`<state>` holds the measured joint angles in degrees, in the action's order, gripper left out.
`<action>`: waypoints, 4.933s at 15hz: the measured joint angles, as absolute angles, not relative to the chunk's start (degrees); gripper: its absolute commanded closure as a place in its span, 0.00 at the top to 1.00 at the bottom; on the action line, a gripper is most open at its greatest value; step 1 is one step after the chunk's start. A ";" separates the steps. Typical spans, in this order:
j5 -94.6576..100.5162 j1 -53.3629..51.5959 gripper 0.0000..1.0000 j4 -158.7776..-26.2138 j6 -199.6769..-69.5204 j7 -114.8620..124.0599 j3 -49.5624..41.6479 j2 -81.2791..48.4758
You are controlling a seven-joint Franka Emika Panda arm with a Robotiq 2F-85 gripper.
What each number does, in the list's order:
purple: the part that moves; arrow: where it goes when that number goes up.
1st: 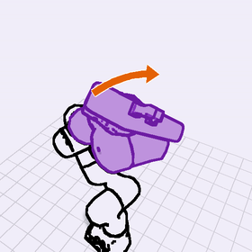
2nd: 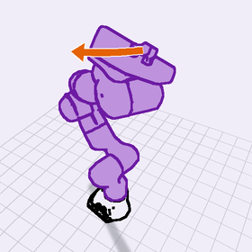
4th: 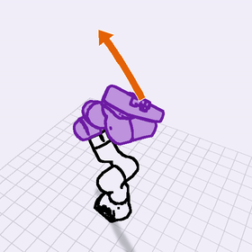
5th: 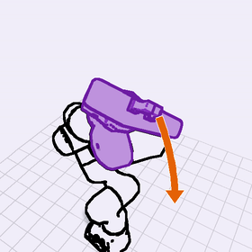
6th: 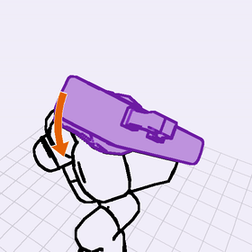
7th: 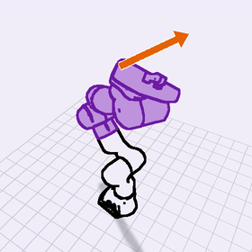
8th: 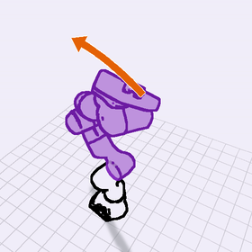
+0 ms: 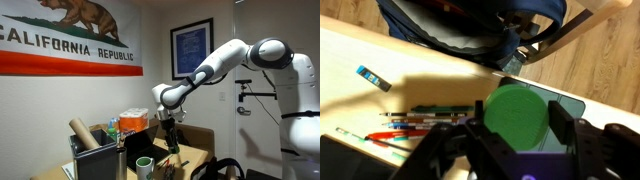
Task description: Pick up the green lid from the table and place it on top of the jar on the left, place the jar inside the grey bin
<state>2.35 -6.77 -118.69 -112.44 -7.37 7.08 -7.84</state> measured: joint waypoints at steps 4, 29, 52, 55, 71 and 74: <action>6.22 -10.38 0.40 -113.17 -110.38 -6.48 9.71 -7.56; 11.05 -20.95 0.40 -96.66 -110.75 -6.41 14.41 -24.59; 10.99 -22.22 0.40 -93.67 -111.41 -9.96 14.47 -29.43; 10.80 -21.93 0.40 -93.76 -111.44 -9.85 14.46 -29.27; 6.50 -19.15 0.40 -102.83 -112.01 -9.56 14.46 -24.89; 6.50 -19.47 0.40 -103.03 -113.98 -9.56 14.52 -24.95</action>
